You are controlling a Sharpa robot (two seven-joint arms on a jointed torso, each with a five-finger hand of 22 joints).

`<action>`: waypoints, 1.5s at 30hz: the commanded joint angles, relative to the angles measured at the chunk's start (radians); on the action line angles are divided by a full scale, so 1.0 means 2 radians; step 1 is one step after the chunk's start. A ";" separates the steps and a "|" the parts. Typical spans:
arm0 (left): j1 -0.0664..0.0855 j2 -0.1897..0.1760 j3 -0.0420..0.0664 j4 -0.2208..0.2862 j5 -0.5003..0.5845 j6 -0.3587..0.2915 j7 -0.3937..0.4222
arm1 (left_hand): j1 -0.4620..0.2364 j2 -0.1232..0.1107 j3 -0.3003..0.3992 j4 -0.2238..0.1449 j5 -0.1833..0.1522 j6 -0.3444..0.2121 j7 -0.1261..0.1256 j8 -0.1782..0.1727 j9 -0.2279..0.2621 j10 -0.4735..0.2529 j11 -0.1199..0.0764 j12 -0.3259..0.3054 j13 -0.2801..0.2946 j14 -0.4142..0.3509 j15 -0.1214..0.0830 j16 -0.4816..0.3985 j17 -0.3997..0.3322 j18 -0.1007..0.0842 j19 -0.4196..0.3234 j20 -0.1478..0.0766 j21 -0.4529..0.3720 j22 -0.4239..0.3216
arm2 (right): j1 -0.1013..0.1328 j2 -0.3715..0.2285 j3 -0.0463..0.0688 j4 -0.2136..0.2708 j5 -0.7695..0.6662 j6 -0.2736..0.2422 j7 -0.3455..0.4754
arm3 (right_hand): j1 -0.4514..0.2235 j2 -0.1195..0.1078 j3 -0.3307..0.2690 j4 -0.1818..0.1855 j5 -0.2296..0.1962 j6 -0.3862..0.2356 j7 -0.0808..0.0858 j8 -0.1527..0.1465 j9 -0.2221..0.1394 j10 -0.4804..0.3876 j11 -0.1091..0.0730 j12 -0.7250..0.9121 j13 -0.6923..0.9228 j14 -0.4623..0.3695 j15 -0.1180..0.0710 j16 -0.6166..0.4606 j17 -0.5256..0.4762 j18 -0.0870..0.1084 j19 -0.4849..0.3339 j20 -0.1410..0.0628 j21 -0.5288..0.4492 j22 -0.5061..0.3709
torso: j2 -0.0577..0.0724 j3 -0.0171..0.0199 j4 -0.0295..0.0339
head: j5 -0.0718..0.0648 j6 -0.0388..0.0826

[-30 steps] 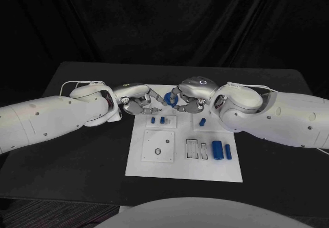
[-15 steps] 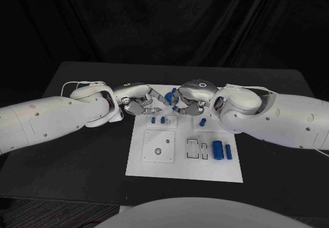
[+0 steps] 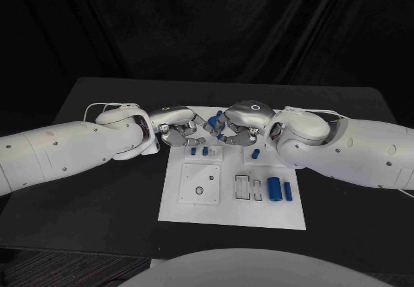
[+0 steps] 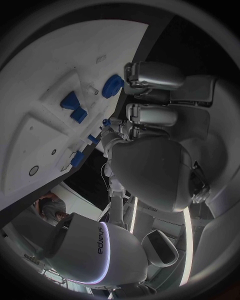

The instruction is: Assemble the parts on the task board

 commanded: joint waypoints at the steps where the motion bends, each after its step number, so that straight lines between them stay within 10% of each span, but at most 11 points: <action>1: -0.002 0.002 0.000 -0.001 0.001 0.016 -0.002 | -0.001 0.005 0.002 -0.001 0.001 -0.001 -0.001 -0.001 0.000 0.052 -0.001 0.001 0.131 0.054 -0.002 0.001 0.132 0.002 0.028 -0.001 -0.003 0.120 | -0.001 0.000 0.000 0.002 -0.003 -0.011 0.002 | 0.001 0.004 0.003 0.000 -0.002 0.001 -0.001 0.002 0.001 -0.002 -0.002 -0.001 -0.002 0.017 -0.003 -0.003 -0.002 -0.003 0.001 -0.003 0.000 0.064 | 0.000 0.0006 -0.0005 | 0.000 0.000; 45: -0.008 0.011 0.000 -0.020 0.001 0.028 -0.008 | -0.002 0.010 0.009 -0.005 0.002 -0.005 0.000 -0.003 -0.002 0.052 0.000 0.001 0.131 0.054 -0.001 0.001 0.132 0.003 0.024 0.000 -0.006 0.119 | -0.001 0.005 0.000 0.005 0.005 -0.003 0.004 | 0.001 0.004 0.004 0.000 -0.003 0.000 -0.001 0.003 0.001 -0.004 -0.001 -0.002 -0.004 0.016 -0.003 -0.007 -0.006 -0.002 0.000 -0.003 -0.007 0.062 | 0.000 -0.0002 0.0007 | 0.003 0.000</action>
